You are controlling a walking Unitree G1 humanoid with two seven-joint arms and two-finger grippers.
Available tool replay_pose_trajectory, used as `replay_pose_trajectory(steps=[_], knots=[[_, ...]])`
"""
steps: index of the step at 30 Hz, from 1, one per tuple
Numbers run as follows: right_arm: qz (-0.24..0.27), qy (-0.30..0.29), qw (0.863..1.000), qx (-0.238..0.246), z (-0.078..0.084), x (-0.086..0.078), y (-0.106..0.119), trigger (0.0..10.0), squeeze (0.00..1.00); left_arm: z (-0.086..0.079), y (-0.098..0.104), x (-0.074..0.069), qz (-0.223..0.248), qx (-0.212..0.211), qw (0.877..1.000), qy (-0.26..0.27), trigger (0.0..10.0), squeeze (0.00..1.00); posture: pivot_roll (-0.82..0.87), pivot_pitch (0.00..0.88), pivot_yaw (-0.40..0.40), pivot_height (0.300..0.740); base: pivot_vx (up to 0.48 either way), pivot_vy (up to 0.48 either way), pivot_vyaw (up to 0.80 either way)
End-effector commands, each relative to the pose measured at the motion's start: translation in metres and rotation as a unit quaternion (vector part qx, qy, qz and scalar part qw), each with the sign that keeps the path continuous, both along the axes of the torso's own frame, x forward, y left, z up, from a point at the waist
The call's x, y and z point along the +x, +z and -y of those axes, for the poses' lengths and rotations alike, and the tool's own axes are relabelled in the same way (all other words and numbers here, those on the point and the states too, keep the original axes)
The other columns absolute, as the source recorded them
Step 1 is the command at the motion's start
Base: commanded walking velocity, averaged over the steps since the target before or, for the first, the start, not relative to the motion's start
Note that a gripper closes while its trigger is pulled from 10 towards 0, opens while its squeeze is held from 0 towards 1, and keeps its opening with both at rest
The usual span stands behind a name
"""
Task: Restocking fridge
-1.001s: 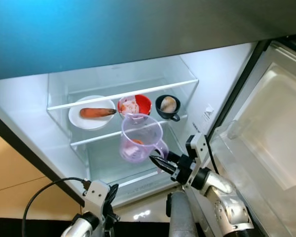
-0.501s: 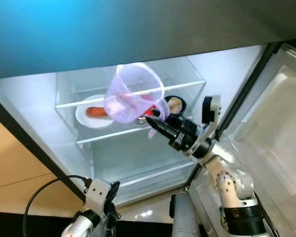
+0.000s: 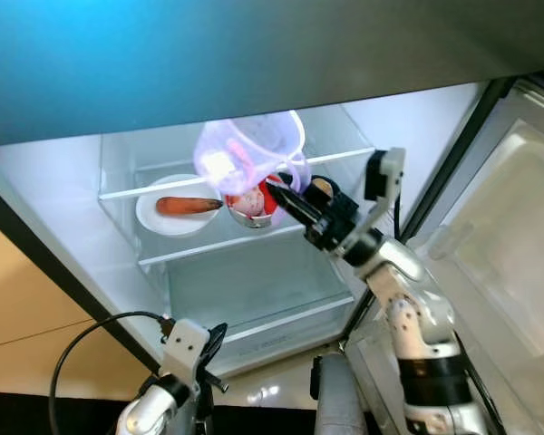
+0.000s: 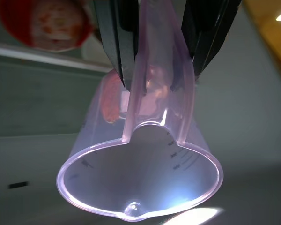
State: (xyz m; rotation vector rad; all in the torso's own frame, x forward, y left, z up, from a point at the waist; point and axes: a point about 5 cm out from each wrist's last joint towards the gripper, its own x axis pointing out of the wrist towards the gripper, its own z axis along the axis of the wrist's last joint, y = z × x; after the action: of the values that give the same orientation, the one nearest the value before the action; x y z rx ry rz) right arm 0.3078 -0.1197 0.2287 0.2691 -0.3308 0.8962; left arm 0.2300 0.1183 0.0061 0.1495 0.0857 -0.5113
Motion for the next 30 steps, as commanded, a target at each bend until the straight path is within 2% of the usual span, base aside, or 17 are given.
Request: replay_pose_trajectory(steps=[1,9,10,15,20,30], knots=[[0.014,-0.018,0.999,-0.026,-0.003,0.005,0.0,10.0,0.0,0.006,0.0,0.0,-0.004,-0.002,1.0,-0.009,10.0,0.0,-0.14,0.146,-0.049,0.601,0.0,0.0,0.0],[0.019,-0.059,0.995,-0.075,-0.008,0.019,-0.003,10.0,0.0,0.007,0.001,0.001,-0.002,-0.003,1.0,-0.01,10.0,0.0,-0.14,0.143,-0.05,0.601,0.0,0.0,0.0],[0.018,-0.086,0.992,-0.091,-0.009,0.028,-0.004,10.0,0.0,0.008,0.002,0.0,0.0,-0.004,1.0,-0.012,10.0,0.0,-0.14,0.142,-0.049,0.601,0.0,0.0,0.0],[0.018,-0.117,0.988,-0.101,-0.008,0.041,-0.002,10.0,0.0,0.01,0.005,0.002,0.007,-0.007,1.0,-0.016,10.0,0.0,-0.14,0.14,-0.049,0.601,0.0,0.0,0.0],[0.018,-0.163,0.977,-0.139,-0.007,0.061,0.001,10.0,0.0,0.014,0.018,0.01,0.031,-0.017,0.999,-0.027,10.0,0.0,-0.14,0.139,-0.052,0.601,0.0,0.0,0.0],[-0.005,-0.204,0.965,-0.164,-0.004,0.082,0.001,10.0,0.0,0.023,0.032,0.015,0.051,-0.031,0.997,-0.058,10.0,0.0,-0.14,0.146,-0.051,0.601,0.0,0.0,0.0]])
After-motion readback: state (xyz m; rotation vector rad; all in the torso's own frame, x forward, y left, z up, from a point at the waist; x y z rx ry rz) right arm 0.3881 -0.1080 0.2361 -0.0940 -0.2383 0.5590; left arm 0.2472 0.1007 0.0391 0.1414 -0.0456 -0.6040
